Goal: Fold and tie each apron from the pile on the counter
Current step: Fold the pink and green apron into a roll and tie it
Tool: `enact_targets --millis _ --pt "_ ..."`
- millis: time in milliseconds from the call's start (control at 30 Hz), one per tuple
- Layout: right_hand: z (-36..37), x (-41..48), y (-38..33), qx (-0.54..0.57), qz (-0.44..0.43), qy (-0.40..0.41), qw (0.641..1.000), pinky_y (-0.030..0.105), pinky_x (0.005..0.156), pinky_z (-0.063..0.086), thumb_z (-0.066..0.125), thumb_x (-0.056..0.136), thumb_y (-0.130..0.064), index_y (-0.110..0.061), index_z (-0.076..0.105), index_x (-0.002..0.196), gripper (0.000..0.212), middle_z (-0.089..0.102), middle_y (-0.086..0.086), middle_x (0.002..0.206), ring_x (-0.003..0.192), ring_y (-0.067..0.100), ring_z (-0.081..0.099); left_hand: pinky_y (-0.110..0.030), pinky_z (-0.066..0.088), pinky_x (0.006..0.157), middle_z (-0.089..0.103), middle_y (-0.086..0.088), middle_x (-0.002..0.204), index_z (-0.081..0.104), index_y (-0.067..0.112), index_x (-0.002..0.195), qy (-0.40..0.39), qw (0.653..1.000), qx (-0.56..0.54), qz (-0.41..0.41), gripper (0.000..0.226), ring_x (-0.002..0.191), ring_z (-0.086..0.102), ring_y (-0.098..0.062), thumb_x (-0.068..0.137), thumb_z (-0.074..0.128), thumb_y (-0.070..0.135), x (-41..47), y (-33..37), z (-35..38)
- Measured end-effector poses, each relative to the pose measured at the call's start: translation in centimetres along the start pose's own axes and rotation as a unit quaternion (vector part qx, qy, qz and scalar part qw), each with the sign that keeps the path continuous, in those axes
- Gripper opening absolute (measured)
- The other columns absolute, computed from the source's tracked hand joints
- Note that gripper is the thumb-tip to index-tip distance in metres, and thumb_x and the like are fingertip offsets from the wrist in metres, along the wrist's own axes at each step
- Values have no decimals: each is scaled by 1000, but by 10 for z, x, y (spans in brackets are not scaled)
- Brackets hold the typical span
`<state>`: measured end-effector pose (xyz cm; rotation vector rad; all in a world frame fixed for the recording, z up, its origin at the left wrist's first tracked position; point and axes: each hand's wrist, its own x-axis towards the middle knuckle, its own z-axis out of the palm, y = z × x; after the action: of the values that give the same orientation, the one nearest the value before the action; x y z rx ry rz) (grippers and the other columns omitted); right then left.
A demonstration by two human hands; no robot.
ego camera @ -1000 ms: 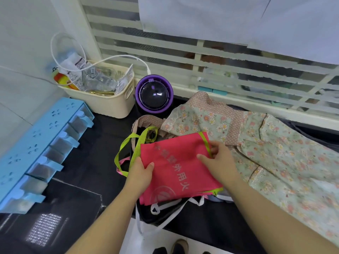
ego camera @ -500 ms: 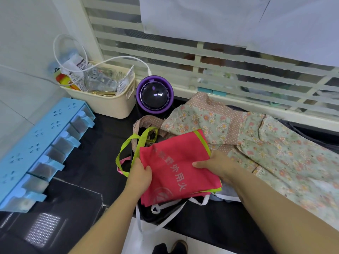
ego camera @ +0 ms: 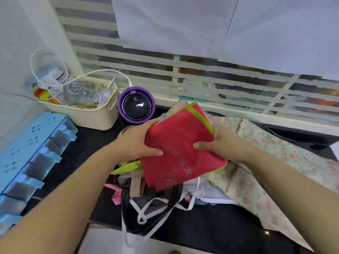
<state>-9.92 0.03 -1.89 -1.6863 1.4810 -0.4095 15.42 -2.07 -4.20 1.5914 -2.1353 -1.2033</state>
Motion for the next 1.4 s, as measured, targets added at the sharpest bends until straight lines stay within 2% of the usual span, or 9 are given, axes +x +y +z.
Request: enact_targets --millis 100,200,333,400,600,800,933,1167,1400 --pt "-25 -3 -8 6 -8 15 1000 26 76 53 73 82 -24 -21 72 90 9 75 -4 86 80 12 69 -23 54 84 66 17 112 47 37 131 -112 991 -72 -1 64 96 66 0 76 79 30 19 28 -29" --pt "-42 -4 1 81 22 25 996 26 78 55 75 80 -16 -16 72 93 13 75 -1 89 82 15 70 -23 54 81 67 12 110 54 30 126 -95 995 -28 -20 50 93 67 -6 81 75 31 41 39 -29" --pt "-43 1 57 210 159 116 958 43 85 55 78 76 -9 -7 68 100 26 72 12 96 87 28 68 -30 45 89 55 -6 121 51 15 132 226 974 -6 -19 51 107 56 -19 86 69 26 55 29 11" --pt "-35 -2 83 244 223 143 933 46 85 55 80 74 -10 -7 66 94 25 70 16 97 85 32 68 -28 41 79 55 -4 107 53 14 121 299 950 -77 -50 38 95 55 -17 87 67 26 51 21 41" --pt "-20 -1 106 312 260 162 899 39 71 55 79 74 -8 -7 65 91 22 69 14 88 79 29 67 -39 52 79 70 -14 92 64 13 85 97 955 -216 -178 29 76 62 -21 86 66 41 57 -4 104" --pt "-21 2 105 333 274 158 888 37 66 55 79 73 -8 -5 65 94 25 69 15 90 79 30 67 -40 52 87 61 -4 111 45 16 116 194 945 -220 -143 39 99 62 -22 88 66 34 63 7 110" --pt "-14 7 104 337 282 179 880 35 63 55 81 72 -6 0 66 97 30 68 16 88 74 28 66 -35 49 89 57 2 113 47 13 121 165 949 -226 -146 41 103 58 -18 90 63 36 63 6 118" --pt "-5 12 106 305 275 205 889 33 62 53 84 69 -12 -8 64 88 28 67 12 87 74 27 65 -35 52 80 64 1 99 58 18 104 182 942 -245 -142 17 92 63 -20 96 54 32 71 7 115" --pt "-22 8 107 324 261 77 906 34 66 59 75 75 0 -5 66 97 24 70 14 96 83 27 69 -50 54 83 65 -11 96 57 13 93 190 921 -268 -209 24 89 64 -30 92 59 36 75 -4 110"
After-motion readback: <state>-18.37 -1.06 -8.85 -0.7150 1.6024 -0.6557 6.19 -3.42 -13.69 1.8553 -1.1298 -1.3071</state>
